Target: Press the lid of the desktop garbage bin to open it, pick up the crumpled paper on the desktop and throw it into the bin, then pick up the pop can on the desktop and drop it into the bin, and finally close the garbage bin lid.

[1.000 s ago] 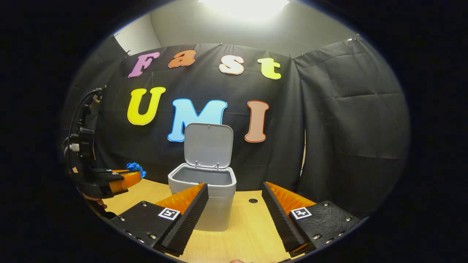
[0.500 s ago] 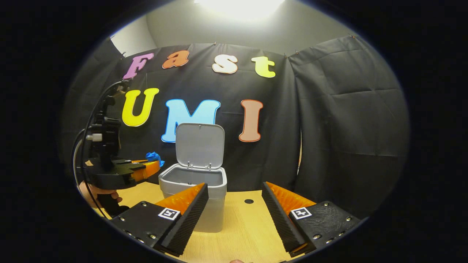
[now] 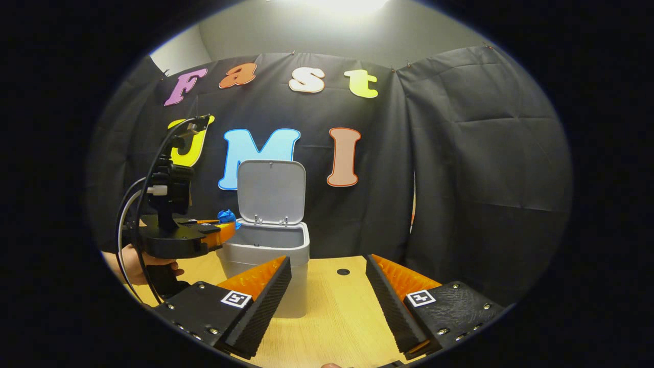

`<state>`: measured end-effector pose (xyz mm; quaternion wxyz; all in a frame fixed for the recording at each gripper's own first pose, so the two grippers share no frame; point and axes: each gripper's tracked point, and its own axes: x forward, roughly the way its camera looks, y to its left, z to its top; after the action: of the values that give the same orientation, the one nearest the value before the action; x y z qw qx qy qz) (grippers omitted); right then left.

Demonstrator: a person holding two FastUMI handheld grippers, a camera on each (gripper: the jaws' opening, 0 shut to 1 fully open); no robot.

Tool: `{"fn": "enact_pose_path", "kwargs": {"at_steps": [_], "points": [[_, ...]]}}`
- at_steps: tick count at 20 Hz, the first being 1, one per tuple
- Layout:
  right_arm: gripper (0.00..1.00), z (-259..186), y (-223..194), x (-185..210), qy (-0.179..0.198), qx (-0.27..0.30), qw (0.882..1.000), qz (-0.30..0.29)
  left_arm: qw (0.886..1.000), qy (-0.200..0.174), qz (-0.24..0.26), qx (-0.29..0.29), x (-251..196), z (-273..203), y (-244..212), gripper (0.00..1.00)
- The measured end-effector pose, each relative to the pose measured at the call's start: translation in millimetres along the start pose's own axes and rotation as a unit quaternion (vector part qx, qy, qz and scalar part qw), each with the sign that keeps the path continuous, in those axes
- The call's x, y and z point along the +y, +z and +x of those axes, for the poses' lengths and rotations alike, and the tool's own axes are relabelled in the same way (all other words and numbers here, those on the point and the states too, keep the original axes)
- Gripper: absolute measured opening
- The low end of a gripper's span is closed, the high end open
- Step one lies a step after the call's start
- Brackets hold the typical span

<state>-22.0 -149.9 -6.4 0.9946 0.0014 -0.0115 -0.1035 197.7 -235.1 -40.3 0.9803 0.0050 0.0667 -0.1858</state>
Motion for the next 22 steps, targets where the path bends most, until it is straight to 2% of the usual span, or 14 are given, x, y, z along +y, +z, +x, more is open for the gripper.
{"fn": "enact_pose_path", "kwargs": {"at_steps": [4,6,10,13,15,16,22], "points": [[0.95,-2,3,0,-0.007,-0.001,1.000,0.001,1.000,-0.018,-0.001,0.006,-5,9,-3,0.45],[0.95,-2,3,1,-0.011,-0.002,1.000,0.001,1.000,-0.024,-0.003,0.008,-6,12,-4,0.51],[0.95,-4,1,8,-0.010,0.002,1.000,-0.002,1.000,-0.028,-0.012,0.007,-1,9,-5,0.84],[0.95,-6,1,20,0.000,0.003,1.000,-0.004,0.999,-0.027,-0.024,0.003,3,-1,-2,0.94],[0.95,-6,1,27,0.007,0.003,1.000,-0.009,0.999,-0.022,-0.029,-0.005,10,-11,3,0.92],[0.95,-6,1,33,0.014,0.003,1.000,-0.010,0.999,-0.019,-0.031,-0.008,13,-17,5,0.95],[0.95,-11,-2,71,0.063,0.008,0.998,-0.004,0.999,0.015,-0.030,-0.025,45,-57,16,0.95]]}}
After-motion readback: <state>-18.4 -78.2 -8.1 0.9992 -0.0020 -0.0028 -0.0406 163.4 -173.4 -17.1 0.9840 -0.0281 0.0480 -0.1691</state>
